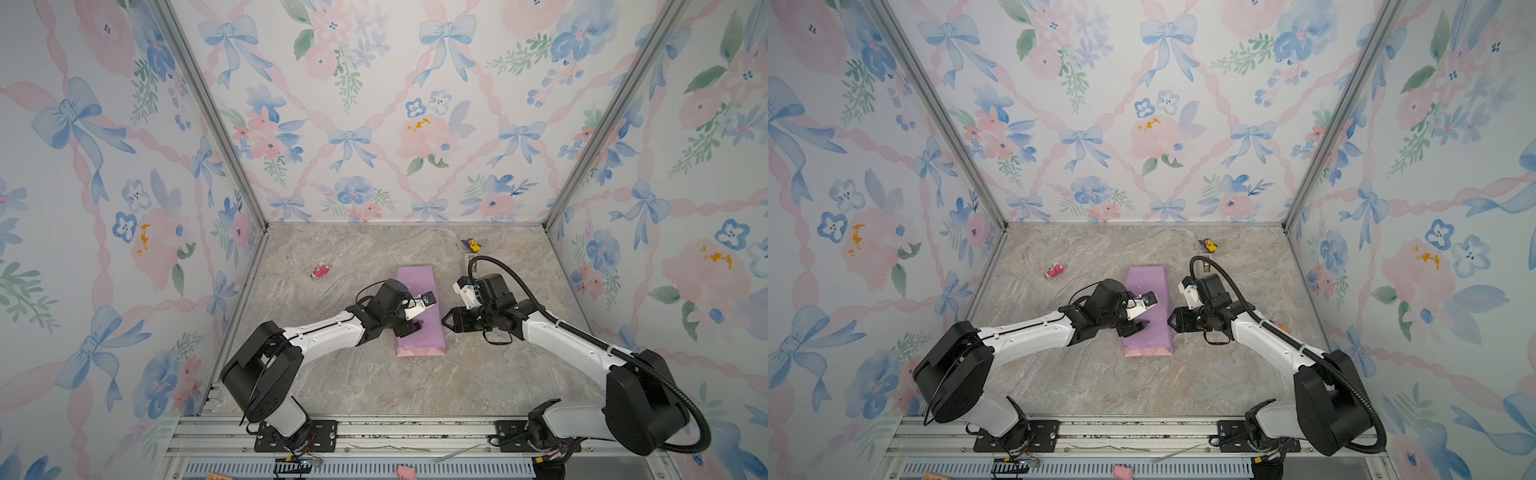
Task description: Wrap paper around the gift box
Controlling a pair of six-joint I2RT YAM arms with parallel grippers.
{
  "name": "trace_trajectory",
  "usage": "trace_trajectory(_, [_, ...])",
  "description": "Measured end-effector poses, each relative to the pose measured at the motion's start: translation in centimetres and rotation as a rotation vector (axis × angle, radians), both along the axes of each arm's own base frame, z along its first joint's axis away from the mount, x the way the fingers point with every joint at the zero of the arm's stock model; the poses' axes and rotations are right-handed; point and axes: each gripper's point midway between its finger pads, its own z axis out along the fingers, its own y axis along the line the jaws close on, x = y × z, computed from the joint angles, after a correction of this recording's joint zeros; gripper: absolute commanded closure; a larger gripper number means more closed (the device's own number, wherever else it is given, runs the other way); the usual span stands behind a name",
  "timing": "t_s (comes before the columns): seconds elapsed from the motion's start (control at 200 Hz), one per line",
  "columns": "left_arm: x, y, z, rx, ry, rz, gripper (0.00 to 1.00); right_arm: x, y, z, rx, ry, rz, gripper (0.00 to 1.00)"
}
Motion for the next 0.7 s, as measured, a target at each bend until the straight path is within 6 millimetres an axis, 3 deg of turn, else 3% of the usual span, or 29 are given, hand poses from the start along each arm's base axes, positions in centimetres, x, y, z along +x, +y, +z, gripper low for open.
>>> trace_trajectory(0.505, [0.0,0.0,-1.8,0.081,-0.025,-0.027,0.37,-0.3,1.2,-1.3,-0.023,0.004,0.055,0.44])
trace_trajectory(0.6, [0.1,0.0,-1.8,0.092,-0.036,-0.028,0.37,-0.3,1.1,-0.7,-0.02,-0.017,0.055,0.41])
trace_trajectory(0.7, [0.2,0.1,-1.9,0.099,-0.043,-0.026,0.37,-0.3,1.1,1.3,0.009,-0.079,0.057,0.39])
